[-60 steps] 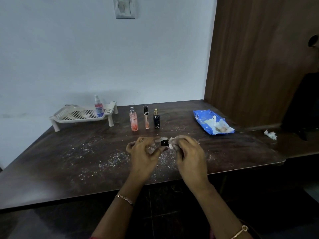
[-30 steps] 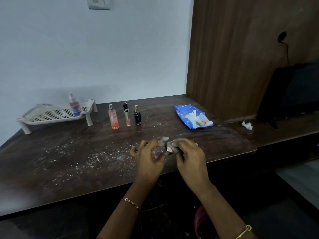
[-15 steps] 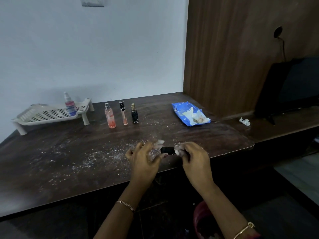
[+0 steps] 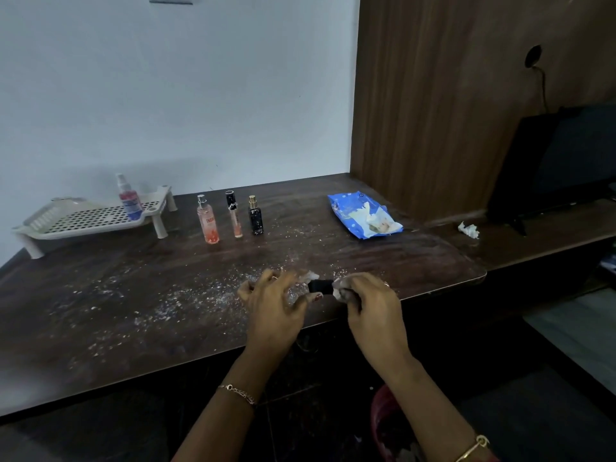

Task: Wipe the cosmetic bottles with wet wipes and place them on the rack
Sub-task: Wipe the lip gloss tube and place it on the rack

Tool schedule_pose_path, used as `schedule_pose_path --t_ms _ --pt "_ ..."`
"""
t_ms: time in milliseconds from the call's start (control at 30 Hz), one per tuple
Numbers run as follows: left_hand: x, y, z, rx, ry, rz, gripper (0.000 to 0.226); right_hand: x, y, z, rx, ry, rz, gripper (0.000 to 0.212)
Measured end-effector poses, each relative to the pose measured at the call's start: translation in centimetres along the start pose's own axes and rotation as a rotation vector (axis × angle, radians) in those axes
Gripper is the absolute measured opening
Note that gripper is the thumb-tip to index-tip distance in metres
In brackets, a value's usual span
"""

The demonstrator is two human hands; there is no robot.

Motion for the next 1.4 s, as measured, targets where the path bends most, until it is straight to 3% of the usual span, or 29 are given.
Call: schedule_pose_path --t_ms 233,533,633,800,967,1100,1400 --pt "-0.2 -0.3 -0.3 0.038 -0.008 -0.082 0.025 -1.2 0.8 4.1 0.26 0.035 0.025 0.022" --pt "0.4 -0.6 -0.7 0.157 0.078 -0.179 0.006 -0.2 0.2 1.3 -0.041 -0.004 -0.22 0.016" --pt "0.3 -0.5 -1.6 0.185 0.074 -0.235 0.031 -0.5 0.2 1.7 -0.06 -0.014 -0.236 0.018" --pt "-0.1 -0.9 -1.6 0.101 0.195 -0.13 0.057 -0.4 0.3 1.6 -0.035 -0.003 -0.225 0.019" --pt "1.0 -0.8 -1.2 0.064 0.192 -0.149 0.028 0.6 0.2 -0.2 -0.158 -0.062 -0.259 0.019" --pt "1.1 -0.7 -1.2 0.058 0.16 -0.152 0.02 1.1 0.0 -0.1 -0.231 -0.126 -0.333 0.022" --pt "1.5 -0.6 -2.1 0.048 0.131 -0.123 0.025 -0.6 2.0 4.6 -0.072 -0.362 -0.289 0.02"
Point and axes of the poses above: each hand's wrist, its own y-axis towards the middle knuckle, its own x-axis out of the palm, z = x × y, the point moved 2 cm from there along y, towards the middle knuckle, and after that the axes turned 10 degrees about -x, right-handed, at the moved point
